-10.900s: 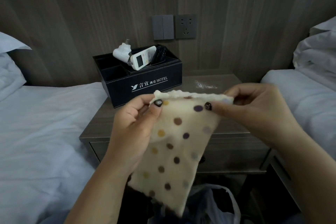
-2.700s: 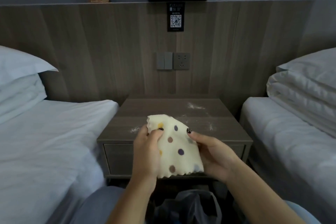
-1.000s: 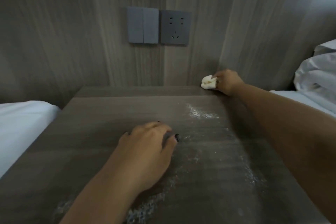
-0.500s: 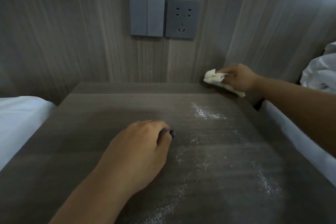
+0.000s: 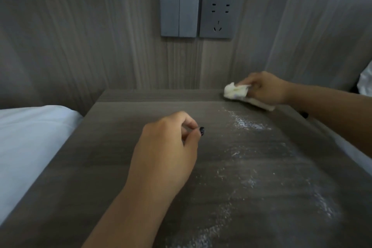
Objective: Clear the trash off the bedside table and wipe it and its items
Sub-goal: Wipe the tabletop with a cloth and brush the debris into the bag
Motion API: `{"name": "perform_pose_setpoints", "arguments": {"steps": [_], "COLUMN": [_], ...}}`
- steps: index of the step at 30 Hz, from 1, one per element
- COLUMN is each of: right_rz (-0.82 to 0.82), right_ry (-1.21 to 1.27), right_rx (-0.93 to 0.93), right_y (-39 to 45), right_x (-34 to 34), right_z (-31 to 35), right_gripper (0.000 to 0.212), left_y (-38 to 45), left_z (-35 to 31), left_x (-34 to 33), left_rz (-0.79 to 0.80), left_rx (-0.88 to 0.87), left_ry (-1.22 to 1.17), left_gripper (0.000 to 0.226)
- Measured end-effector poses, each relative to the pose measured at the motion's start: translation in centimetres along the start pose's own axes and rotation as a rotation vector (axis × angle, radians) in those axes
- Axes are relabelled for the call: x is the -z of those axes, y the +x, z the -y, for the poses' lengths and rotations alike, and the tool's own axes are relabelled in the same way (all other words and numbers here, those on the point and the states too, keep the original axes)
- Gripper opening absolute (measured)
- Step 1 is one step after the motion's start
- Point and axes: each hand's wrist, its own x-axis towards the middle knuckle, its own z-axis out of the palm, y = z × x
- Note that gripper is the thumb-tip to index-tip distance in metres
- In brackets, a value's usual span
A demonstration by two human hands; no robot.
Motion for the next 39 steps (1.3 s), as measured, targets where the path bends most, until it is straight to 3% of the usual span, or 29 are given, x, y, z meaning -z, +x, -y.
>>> {"name": "perform_pose_setpoints", "arguments": {"steps": [2, 6, 11, 14, 20, 23, 25, 28, 32, 36, 39], "right_rz": [-0.075, -0.077, 0.005, 0.112, -0.021, -0.081, 0.005, 0.165, 0.03, -0.044, -0.023], "right_ry": [-0.034, 0.052, 0.042, -0.019, -0.029, 0.045, 0.047, -0.001, -0.021, -0.065, 0.072], "right_rx": [-0.062, -0.179, 0.094, 0.081, -0.167, -0.067, 0.071, 0.093, -0.042, -0.134, 0.007], "right_y": [1.6, 2.5, 0.0, 0.7, 4.5, 3.2, 1.9, 1.1, 4.9, 5.6, 4.1], "right_x": [-0.7, -2.9, -2.7, -1.2, -3.9, -4.7, -4.0, -2.0, -1.4, -6.6, -6.2], "right_z": [-0.3, 0.5, 2.4, 2.8, 3.3, 4.2, 4.6, 5.2, 6.5, 8.6, 9.2], "right_gripper": [0.027, 0.034, 0.024, 0.03, 0.036, 0.033, 0.029, 0.03, 0.032, 0.039, 0.037], "left_y": [0.1, 0.1, 0.1, -0.1, -0.5, -0.6, -0.7, -1.1, -1.3, -2.0, -2.2], "left_z": [0.4, 0.8, 0.1, -0.3, -0.1, 0.2, 0.6, 1.5, 3.4, 4.8, 5.7], "left_x": [0.0, 0.4, 0.5, 0.6, 1.1, 1.8, 2.6, 4.1, 5.7, 7.3, 8.6], "left_rz": [-0.018, -0.027, 0.016, 0.067, 0.087, 0.061, 0.058, 0.069, 0.099, 0.088, 0.101], "left_rx": [0.017, 0.041, 0.087, 0.089, 0.109, 0.102, 0.111, 0.129, 0.183, 0.239, 0.296], "left_ry": [-0.003, 0.023, 0.052, 0.083, 0.093, 0.117, 0.141, 0.208, 0.287, 0.303, 0.32], "left_gripper": [0.004, 0.01, 0.014, 0.018, 0.023, 0.023, 0.024, 0.028, 0.032, 0.034, 0.036]}}
